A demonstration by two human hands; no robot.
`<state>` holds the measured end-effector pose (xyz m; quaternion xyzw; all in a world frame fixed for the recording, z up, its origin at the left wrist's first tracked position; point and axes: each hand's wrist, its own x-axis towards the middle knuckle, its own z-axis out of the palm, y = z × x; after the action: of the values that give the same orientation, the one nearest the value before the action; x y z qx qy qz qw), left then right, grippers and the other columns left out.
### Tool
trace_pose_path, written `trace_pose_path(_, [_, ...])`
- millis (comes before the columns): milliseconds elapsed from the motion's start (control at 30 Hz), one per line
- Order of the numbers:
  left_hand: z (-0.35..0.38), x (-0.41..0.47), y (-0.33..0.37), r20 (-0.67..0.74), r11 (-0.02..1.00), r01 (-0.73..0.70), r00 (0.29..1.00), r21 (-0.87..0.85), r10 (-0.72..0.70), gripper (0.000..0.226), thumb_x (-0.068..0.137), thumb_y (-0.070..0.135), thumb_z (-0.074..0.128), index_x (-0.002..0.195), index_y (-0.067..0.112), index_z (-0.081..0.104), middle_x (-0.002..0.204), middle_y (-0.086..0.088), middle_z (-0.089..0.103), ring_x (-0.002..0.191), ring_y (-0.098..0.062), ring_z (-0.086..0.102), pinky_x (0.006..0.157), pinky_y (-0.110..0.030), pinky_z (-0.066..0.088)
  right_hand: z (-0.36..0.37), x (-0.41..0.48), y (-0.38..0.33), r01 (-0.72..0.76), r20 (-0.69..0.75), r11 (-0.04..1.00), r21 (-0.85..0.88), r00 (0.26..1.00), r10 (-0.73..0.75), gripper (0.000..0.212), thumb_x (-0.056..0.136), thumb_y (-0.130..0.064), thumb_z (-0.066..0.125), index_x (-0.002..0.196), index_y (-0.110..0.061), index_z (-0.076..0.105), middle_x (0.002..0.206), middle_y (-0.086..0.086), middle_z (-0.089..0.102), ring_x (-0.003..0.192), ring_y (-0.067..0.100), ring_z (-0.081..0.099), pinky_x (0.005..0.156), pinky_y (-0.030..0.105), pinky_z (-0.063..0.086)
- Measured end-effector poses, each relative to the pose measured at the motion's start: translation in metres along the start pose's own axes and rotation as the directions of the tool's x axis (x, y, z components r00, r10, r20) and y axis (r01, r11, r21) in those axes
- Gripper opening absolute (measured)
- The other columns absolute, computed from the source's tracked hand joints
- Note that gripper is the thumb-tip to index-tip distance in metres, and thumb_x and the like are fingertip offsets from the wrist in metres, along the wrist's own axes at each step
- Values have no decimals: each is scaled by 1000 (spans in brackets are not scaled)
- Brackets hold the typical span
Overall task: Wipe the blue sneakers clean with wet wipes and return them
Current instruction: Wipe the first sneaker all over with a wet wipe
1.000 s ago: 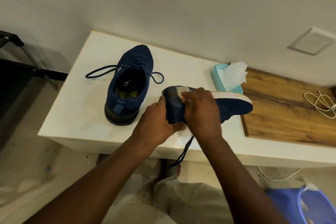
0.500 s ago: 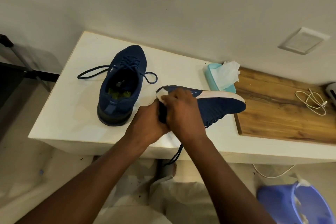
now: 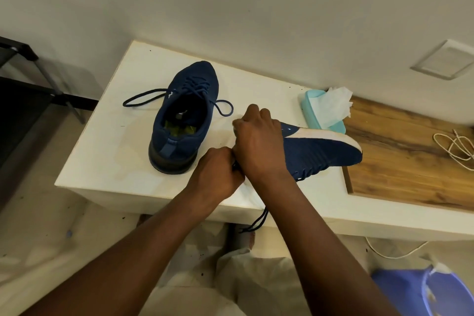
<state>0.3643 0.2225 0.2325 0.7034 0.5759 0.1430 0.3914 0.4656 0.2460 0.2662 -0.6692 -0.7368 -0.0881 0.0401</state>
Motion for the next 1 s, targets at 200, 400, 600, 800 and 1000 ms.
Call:
trace_pose_path(200, [-4,1,0,8,998,-46,999,-47,47,12,91,18,65,96,9,70,71,-6,68,66,-20,68,70,-41,60,-32,-3,28,-419,303,414,808,899,318,17,95,-17,61,103,-21,76,101,-7,71,85,6,65,75,12,52])
trace_pose_path(400, [-8,1,-3,14,998,-59,998,0,59,12,89,17,60,83,9,67,64,-1,59,57,-14,55,52,-29,45,-51,-21,56,-535,608,-307,787,757,238,20,97,-6,55,109,-11,70,104,10,74,89,22,71,70,28,58])
trace_pose_path(600, [-15,5,-15,7,1000,-26,1000,-18,26,19,94,15,53,92,7,70,69,-14,62,57,-17,48,56,-33,40,-47,-22,89,-450,209,477,755,855,475,19,98,-14,56,108,-19,71,106,-4,71,96,10,65,85,29,56])
trace_pose_path(800, [-22,2,4,4,878,65,997,-473,-72,37,106,32,47,143,34,50,85,-2,68,76,-20,70,63,-36,61,-45,-30,99,-508,238,428,748,807,541,18,96,-15,56,100,-24,72,97,-12,68,96,6,61,81,26,54])
trace_pose_path(1000, [-13,3,26,232,382,318,939,-868,-255,44,99,46,59,131,17,52,113,-8,68,100,-18,70,85,-35,59,-54,-27,84,-584,428,220,782,758,492,28,98,-8,49,94,-27,70,91,-9,65,90,11,62,68,21,53])
